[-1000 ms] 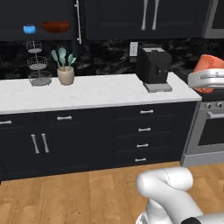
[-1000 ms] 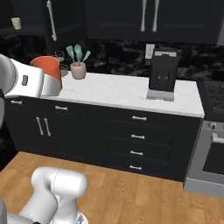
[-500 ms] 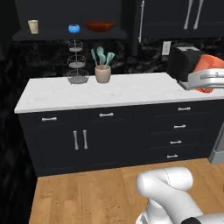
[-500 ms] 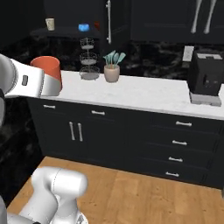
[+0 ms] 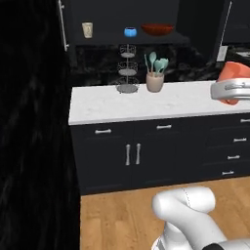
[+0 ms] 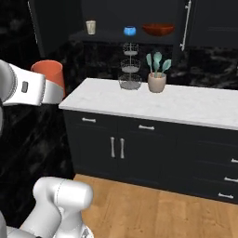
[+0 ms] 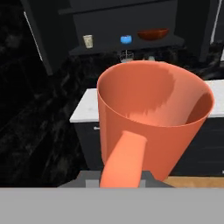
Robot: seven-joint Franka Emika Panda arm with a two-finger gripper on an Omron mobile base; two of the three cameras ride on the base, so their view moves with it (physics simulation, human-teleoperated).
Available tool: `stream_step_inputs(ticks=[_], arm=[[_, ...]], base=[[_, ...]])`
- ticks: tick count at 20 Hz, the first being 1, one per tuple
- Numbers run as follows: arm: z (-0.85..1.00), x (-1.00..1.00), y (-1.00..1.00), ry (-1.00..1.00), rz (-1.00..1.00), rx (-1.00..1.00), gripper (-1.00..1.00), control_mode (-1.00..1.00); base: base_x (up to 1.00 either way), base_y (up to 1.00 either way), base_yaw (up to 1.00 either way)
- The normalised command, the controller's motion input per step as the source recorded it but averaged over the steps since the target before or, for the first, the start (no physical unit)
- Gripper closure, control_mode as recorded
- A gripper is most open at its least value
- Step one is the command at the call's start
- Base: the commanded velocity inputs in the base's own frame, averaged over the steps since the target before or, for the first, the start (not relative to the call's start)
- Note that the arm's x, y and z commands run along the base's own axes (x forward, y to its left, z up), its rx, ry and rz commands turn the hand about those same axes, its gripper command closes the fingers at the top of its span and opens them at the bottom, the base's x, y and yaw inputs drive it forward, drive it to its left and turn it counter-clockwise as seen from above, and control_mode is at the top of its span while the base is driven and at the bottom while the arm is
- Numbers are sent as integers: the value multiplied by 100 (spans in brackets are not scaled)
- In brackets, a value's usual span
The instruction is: Gather all objects into one cabinet and sort the glasses and bowls to opposite sides.
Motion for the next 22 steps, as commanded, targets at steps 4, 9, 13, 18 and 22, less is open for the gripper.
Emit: stream_step_inputs(ticks=[4,9,13,18,22], arm=[[0,0,0,0,0,0,100,100],[0,0,0,0,0,0,100,100],[0,0,0,0,0,0,100,100],[0,0,0,0,0,0,100,100],[0,0,0,0,0,0,100,100]], base=[[100,58,0],[100,-14,0],[100,-48,0],[100,1,0],[100,28,0]])
